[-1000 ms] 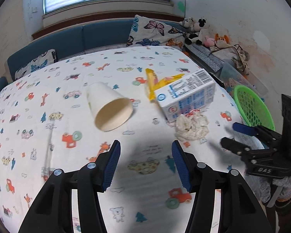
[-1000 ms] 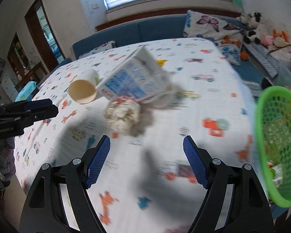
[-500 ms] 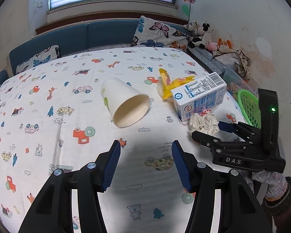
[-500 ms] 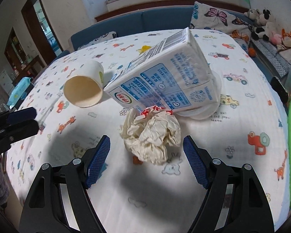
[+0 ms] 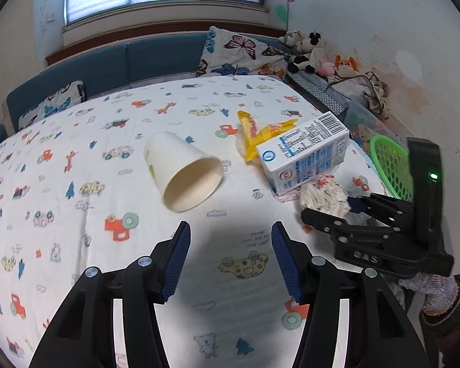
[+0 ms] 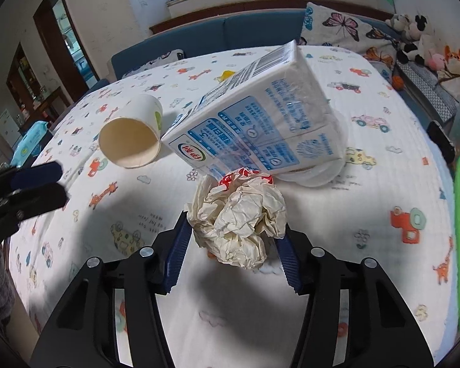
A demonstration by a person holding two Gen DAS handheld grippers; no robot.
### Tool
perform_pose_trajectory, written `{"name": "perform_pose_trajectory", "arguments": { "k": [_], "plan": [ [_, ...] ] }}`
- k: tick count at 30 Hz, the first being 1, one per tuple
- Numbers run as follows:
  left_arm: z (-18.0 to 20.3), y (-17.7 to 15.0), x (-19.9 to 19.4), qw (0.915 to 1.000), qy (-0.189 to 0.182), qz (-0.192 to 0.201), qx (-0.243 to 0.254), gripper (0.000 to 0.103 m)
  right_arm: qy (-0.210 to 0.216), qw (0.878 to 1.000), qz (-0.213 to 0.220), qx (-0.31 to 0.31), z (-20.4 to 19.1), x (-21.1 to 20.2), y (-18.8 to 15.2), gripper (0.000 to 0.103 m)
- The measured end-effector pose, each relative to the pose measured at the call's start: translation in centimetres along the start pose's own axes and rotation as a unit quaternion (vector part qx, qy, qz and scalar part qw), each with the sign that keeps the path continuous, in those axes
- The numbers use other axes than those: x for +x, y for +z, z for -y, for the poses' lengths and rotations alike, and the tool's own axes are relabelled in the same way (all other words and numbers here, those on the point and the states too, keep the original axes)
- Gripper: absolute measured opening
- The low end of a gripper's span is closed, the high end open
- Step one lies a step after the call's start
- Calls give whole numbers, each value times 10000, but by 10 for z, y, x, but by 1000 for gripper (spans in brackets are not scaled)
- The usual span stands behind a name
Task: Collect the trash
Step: 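Grasp the white milk carton with the left tool while the right tool lifts the crumpled paper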
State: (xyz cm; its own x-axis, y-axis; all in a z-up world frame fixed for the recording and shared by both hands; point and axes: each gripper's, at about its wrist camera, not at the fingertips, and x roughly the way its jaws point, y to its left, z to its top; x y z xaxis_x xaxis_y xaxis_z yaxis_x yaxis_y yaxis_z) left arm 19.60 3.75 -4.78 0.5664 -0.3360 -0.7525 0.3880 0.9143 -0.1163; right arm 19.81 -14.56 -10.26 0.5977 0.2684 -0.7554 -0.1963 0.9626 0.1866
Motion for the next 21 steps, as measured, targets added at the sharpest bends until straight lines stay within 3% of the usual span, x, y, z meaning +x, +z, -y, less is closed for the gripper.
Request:
{"name": "perform_pose_trajectory", "arguments": {
  "k": [10, 21],
  "plan": [
    [35, 25, 23, 9964, -180, -56, 829, 57, -111, 9997, 206, 72, 34, -50, -11, 54],
    [68, 62, 61, 9769, -530, -261, 2055, 68, -296, 9988, 339, 216, 66, -90, -19, 54]
  ]
}}
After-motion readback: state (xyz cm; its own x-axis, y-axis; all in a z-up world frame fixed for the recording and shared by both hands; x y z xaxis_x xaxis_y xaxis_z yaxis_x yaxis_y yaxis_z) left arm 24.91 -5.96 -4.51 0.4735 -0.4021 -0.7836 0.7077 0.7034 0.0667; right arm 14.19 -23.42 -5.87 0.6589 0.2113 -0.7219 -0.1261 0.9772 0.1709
